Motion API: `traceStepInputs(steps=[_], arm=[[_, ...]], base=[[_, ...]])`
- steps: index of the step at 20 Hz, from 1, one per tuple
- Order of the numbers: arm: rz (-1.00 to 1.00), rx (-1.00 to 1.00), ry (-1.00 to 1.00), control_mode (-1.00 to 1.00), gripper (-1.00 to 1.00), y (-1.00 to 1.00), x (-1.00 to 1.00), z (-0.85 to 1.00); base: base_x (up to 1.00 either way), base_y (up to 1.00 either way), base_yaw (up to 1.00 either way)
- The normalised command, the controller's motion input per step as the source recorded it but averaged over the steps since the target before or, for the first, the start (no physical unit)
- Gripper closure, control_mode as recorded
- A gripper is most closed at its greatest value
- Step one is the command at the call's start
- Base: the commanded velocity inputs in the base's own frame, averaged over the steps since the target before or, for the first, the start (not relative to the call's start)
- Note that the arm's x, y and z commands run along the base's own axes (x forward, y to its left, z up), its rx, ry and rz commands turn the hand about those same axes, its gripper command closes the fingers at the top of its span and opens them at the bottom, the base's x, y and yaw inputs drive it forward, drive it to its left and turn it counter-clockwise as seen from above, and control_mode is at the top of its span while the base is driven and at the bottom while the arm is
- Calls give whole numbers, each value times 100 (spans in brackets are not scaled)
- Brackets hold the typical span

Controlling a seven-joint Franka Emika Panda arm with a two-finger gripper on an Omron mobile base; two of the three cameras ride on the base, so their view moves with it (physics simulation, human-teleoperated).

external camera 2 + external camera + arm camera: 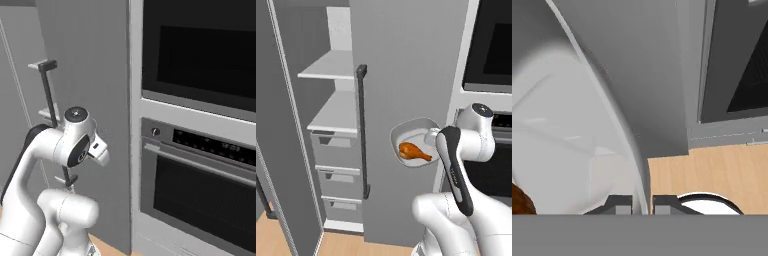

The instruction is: Take the meat container that has the chicken drumstick and place it on the second highest rack of the freezer. Then take the vegetable container that has the corn and lemon and place it on the highest rack of the freezer.

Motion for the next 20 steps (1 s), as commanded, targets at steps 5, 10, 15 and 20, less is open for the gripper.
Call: traceStepInputs(steps=[5,10,15,20], arm=[[0,0,0,100,100,0,0,0],[0,0,0,100,100,0,0,0],[0,0,0,100,100,0,0,0],[0,0,0,100,100,0,0,0]], base=[[4,100,11],[22,96,-12],[64,19,-19],[44,20,-20]])
